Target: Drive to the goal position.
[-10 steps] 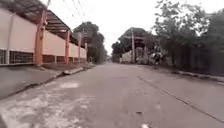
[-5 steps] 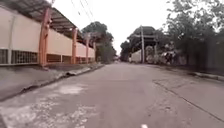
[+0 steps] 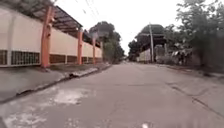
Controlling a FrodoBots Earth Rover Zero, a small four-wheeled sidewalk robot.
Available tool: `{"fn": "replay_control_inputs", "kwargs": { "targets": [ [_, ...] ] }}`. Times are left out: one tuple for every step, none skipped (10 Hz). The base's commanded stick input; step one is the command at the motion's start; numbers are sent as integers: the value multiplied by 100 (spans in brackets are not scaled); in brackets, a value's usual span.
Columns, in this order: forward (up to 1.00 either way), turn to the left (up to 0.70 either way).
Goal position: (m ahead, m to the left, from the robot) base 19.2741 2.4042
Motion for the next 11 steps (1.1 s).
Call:
{"fn": "replay_control_inputs", "kwargs": {
  "targets": [
    [100,0],
    [100,0],
    [100,0],
    [100,0],
    [100,0],
    [100,-2],
    [100,-34],
    [100,-27],
    [100,-2],
    [100,0],
    [100,0]
  ]
}}
